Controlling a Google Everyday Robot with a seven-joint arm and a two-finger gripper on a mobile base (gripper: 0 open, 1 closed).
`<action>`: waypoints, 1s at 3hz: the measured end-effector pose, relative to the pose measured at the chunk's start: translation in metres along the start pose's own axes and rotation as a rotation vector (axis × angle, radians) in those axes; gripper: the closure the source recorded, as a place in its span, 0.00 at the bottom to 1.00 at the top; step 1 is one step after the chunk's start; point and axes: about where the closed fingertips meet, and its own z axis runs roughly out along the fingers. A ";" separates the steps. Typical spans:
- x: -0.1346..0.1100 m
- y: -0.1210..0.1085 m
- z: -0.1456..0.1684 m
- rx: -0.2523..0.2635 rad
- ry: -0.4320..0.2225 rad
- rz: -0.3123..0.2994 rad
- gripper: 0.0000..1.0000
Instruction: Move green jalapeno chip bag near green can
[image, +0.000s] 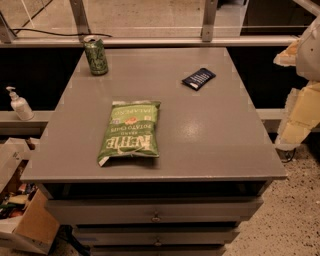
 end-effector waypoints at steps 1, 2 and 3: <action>-0.001 -0.001 0.000 0.007 -0.008 0.001 0.00; -0.015 -0.003 0.017 -0.007 -0.077 0.000 0.00; -0.045 -0.004 0.049 -0.035 -0.189 -0.014 0.00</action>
Offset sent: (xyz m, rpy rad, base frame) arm 0.0277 0.0395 -0.0379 0.1920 -0.0042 0.0583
